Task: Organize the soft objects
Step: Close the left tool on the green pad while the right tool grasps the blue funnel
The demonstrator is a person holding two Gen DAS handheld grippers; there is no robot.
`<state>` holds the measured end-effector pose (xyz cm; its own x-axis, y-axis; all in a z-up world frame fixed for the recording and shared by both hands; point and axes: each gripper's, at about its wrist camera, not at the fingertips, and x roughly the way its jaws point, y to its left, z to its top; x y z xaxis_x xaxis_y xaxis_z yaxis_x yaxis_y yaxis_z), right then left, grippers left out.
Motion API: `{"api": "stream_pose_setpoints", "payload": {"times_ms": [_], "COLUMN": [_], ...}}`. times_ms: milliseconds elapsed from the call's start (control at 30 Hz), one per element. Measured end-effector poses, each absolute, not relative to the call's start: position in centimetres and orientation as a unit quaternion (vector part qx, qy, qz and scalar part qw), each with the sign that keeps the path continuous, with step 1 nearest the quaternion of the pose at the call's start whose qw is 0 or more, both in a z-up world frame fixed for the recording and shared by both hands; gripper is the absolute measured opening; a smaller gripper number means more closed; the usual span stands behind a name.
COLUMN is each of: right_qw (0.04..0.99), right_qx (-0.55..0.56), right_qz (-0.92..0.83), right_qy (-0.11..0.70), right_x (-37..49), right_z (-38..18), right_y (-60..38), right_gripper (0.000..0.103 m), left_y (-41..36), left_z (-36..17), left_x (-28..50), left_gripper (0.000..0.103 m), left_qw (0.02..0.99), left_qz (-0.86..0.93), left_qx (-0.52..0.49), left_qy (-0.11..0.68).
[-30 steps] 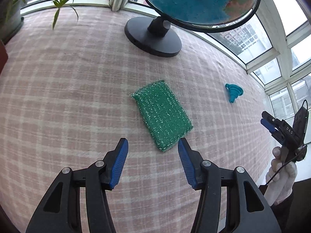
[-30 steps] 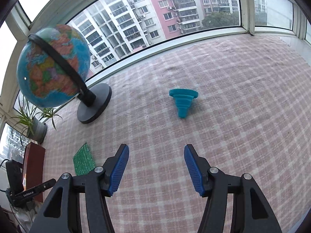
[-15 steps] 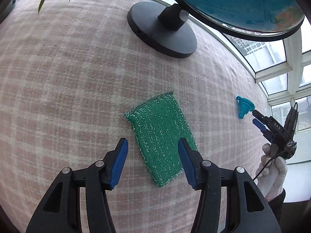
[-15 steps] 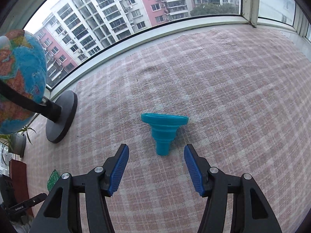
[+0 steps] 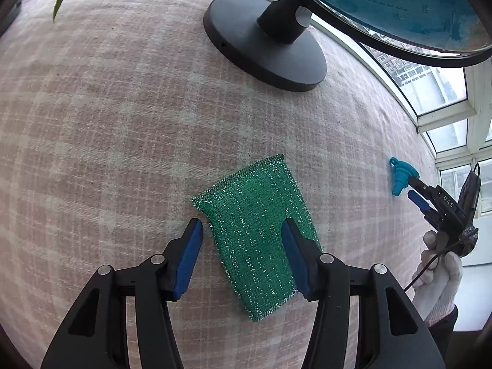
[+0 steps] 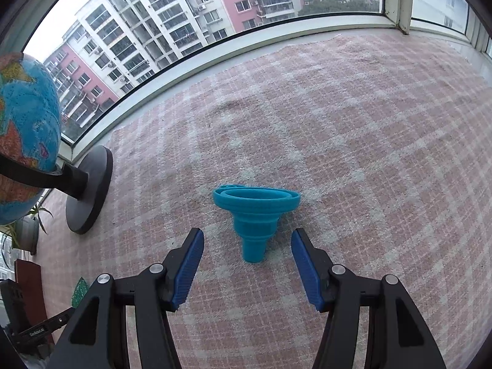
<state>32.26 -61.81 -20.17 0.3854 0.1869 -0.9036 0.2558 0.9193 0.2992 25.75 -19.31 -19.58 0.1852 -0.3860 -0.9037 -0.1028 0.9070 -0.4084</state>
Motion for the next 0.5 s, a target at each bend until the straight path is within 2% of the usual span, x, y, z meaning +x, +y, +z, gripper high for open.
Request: {"api": "stream_pose_setpoints", "payload": {"times_ms": [100,233,500], "right_qw": [0.806,0.801,0.796], "right_qx": [0.208,0.218,0.212], "right_qz": [-0.021,-0.019,-0.025], "right_qy": [0.554,0.557,0.566], "right_x": [32.5,33.0,34.0], "right_z": [-20.3,-20.7,-21.7], "right_y": [-62.1,-62.3,-61.9], "right_gripper": [0.055,0.055,0.054], "left_y": [-19.5,-19.8,-19.4], "left_z": [-19.6,-19.6,-19.3], "left_x": [25.8,26.0,26.3], "left_gripper": [0.050,0.033,0.018], "left_qw": [0.747,0.751,0.755], "left_qz": [-0.093,-0.078,-0.082], "left_qx": [-0.193,-0.183,-0.190], "left_qy": [0.630,0.629,0.622]}}
